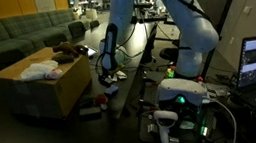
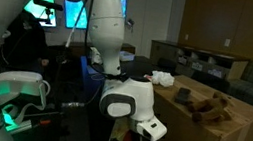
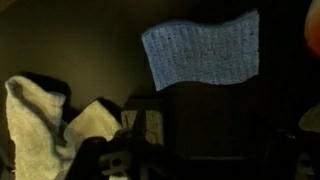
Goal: Swap the things on the box with the things on the table
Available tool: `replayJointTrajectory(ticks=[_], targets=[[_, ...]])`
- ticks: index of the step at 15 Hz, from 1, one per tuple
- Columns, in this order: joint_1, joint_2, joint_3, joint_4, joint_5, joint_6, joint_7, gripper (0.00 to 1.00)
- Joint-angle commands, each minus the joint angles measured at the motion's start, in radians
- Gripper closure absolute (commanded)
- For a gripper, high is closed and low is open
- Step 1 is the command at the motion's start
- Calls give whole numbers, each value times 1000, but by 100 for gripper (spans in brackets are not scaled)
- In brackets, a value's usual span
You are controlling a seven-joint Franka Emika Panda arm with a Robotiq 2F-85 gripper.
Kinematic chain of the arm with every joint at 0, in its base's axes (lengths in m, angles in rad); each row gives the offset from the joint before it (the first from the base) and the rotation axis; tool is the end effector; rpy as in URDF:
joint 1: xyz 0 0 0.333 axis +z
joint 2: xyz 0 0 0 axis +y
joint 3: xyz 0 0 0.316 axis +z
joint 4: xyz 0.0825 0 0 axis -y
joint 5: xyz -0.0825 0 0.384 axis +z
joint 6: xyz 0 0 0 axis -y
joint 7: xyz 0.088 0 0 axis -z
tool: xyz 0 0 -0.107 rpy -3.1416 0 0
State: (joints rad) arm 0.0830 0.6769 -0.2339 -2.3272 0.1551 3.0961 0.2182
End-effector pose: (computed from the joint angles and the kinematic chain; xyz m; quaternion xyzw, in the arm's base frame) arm 0.4890 -0.1010 0.0713 0.9693 -0.2299 0.0617 0.0614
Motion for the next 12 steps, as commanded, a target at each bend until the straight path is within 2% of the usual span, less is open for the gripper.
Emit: replayJointTrajectory(ticks=[1,7,10,12], targets=[[23,-85,-8,-36,45,-108,94,0],[27,-116,17,-11,121,-252,305,0],[46,-106,7,-11,147,-278,409,0],[16,-105,36,-17,173,-267,449,0]])
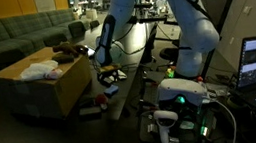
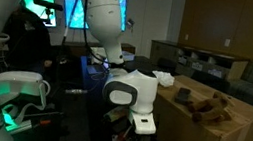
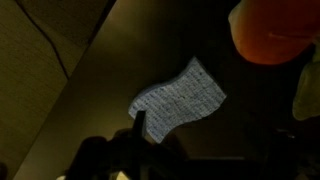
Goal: Swap the things on the box with the things on the table
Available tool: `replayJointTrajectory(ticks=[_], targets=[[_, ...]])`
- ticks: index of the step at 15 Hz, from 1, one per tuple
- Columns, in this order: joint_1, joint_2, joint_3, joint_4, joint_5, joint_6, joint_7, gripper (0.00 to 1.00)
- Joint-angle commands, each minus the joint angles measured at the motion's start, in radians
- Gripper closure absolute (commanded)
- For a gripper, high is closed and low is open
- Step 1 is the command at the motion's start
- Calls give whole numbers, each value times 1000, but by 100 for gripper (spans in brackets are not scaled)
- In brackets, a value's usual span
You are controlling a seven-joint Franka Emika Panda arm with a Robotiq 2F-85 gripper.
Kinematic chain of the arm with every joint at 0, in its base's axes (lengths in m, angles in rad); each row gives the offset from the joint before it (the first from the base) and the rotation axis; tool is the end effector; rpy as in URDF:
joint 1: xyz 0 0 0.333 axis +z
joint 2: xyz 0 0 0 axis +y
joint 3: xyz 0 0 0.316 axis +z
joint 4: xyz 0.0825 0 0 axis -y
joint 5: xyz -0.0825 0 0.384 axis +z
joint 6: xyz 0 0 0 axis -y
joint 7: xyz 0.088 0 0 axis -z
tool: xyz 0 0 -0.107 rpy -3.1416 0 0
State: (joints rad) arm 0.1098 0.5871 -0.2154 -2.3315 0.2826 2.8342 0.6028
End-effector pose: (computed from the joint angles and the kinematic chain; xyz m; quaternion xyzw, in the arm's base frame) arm 0.4842 -0.0779 0.0883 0.8889 -0.4568 -0.0218 0.0278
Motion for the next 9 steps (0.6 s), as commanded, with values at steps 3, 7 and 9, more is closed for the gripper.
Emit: replayJointTrajectory(ticks=[3,7,9], targets=[[-18,2,19,-22,74,14,143,0],[-35,43,37,-3,127,32,249,0],[-52,68,55,17,150,41,282,0]])
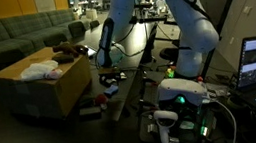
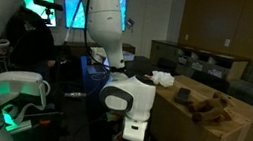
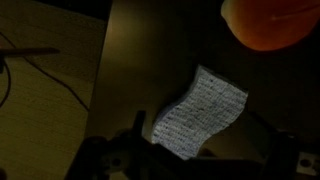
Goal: Swap the things on the box with the things on the table
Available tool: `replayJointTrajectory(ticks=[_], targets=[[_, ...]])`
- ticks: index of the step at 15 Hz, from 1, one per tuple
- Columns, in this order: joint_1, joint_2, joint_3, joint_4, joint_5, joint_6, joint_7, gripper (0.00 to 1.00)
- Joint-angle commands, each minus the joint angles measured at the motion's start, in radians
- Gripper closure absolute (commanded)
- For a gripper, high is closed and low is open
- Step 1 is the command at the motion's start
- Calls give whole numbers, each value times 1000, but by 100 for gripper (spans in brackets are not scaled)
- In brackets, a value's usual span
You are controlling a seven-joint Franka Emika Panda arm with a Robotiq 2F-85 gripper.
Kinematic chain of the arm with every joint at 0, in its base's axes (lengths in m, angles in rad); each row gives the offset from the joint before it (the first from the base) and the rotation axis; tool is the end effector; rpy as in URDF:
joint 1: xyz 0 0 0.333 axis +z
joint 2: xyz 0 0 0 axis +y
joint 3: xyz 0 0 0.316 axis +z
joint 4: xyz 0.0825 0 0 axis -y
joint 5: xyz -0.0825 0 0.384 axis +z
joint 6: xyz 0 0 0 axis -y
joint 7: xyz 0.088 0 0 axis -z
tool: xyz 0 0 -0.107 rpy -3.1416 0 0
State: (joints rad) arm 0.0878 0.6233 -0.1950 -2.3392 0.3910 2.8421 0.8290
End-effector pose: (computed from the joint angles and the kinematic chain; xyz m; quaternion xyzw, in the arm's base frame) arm 0.4693 -0.0838 0.0690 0.7996 -0.5988 -0.0375 0.0243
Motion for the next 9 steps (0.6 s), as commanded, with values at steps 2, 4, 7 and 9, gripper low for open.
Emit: replayJointTrajectory(ticks=[2,4,7,9], targets=[[-32,58,34,51,45,32,92,0],[-29,91,26,85,38,26,136,0],[-28,136,14,130,31,23,197,0],[-15,168,-7,159,16,9,238,0]])
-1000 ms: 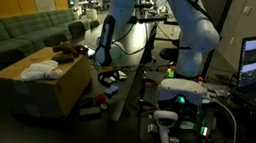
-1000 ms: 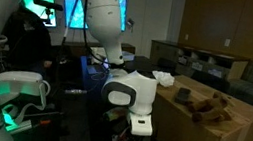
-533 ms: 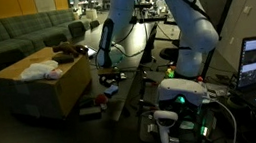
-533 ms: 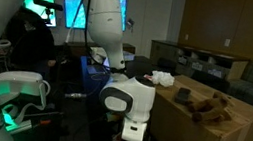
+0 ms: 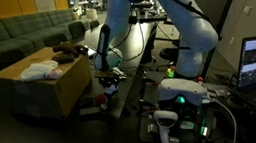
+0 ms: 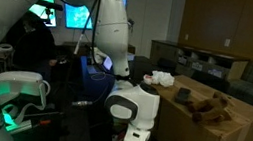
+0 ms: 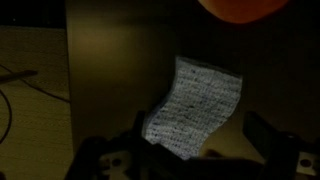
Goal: Swap the things on the box with the things on the table
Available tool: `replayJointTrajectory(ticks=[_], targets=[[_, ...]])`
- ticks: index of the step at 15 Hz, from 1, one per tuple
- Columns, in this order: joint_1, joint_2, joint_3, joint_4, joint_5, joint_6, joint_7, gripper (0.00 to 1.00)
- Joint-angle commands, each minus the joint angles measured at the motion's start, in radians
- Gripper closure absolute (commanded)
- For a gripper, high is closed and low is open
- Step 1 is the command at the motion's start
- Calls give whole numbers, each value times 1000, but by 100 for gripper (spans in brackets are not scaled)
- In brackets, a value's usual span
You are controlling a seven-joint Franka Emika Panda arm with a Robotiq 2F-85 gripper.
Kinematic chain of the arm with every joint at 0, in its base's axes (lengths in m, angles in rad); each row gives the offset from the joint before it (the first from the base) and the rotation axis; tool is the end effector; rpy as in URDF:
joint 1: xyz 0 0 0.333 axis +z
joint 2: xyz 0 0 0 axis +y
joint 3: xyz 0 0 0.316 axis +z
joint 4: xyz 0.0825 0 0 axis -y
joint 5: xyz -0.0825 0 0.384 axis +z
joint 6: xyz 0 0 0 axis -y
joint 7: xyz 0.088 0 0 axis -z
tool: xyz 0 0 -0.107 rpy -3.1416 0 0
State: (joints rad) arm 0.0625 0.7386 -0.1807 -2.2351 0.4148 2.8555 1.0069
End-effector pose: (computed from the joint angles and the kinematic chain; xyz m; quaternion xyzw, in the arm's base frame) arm 0.4865 -0.0931 0.0378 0.7349 -0.6768 -0.0316 0.0296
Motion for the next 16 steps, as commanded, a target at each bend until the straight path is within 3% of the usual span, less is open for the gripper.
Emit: replayJointTrajectory(ticks=[1,9,16], targets=[[12,69,-27,71,-11,-9,75,0],[5,148,-68,157,-31,-23,126,0],[-3,168,-60,191,-35,-38,131,0]])
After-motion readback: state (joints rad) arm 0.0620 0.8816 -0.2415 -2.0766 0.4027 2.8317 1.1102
